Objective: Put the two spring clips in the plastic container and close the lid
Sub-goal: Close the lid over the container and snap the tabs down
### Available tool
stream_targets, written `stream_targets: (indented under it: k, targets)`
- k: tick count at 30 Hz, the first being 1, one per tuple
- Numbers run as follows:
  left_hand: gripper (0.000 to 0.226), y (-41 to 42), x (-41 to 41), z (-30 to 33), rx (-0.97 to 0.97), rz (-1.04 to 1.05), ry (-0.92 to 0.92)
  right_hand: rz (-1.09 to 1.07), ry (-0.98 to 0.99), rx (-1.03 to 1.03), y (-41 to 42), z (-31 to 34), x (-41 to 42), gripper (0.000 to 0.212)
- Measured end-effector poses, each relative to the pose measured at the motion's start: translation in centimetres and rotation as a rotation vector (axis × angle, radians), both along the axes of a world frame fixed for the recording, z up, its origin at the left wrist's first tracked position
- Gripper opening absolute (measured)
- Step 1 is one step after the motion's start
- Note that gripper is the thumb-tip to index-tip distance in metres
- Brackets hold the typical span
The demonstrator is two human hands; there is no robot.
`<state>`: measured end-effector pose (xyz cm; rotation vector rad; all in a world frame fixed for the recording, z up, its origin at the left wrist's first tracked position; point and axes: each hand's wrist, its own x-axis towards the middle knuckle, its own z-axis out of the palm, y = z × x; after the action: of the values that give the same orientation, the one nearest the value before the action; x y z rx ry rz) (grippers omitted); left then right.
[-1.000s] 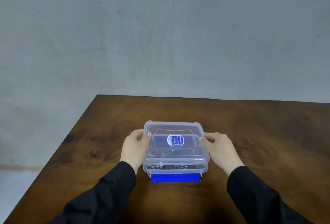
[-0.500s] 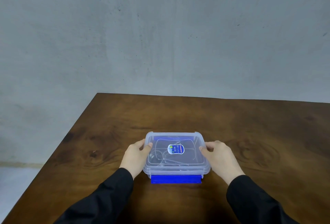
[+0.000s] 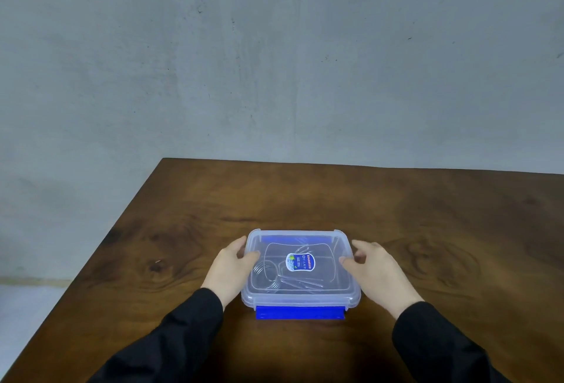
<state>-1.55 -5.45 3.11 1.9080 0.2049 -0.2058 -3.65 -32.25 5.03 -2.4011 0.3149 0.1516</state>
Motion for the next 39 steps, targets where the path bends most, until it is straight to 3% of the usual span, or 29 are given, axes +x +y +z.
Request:
stream_targets:
  k: [3,7,10,17,24,27,31,35,39]
  targets:
    - [0.064,0.3,2.8,0.6,0.069,-0.025,0.047,0.040,0.041,0.110,0.4,0.3,2.5,0.066]
    - [0.066,1.0,5.4,0.4,0.124,-0.168,0.077,0.074,0.171,0.335,0.9,-0.4,4.8,0.047]
    - [0.057,0.6,5.5,0.2,0.074,-0.208,0.043,0.052,0.159,0.510,0.5,-1.2,4.6,0.040]
    - [0.026,-0.3,4.8,0.1,-0.025,-0.170,-0.016,0.080,0.094,0.575,0.5,-1.2,4.2,0.026]
    - [0.024,-0.5,4.7,0.3,0.053,-0.165,-0.044,0.095,0.039,0.452,0.7,-1.3,4.5,0.024]
    - [0.033,-0.5,4.6,0.4,0.196,-0.201,-0.102,0.110,-0.130,0.234,0.5,-1.7,4.2,0.033]
    - [0.041,0.5,1.4,0.4,0.470,-0.232,-0.496,0.384,-0.451,-0.040,-0.7,-1.9,0.3,0.036]
    - [0.053,2.6,-3.3,-2.3,0.738,-0.489,-0.851,0.589,-0.446,-0.221,-2.4,-4.3,-3.4,0.057]
    - [0.074,3.0,-5.0,-4.9,0.954,-0.575,-0.819,0.601,-0.450,-0.317,-2.4,-6.0,-4.5,0.072]
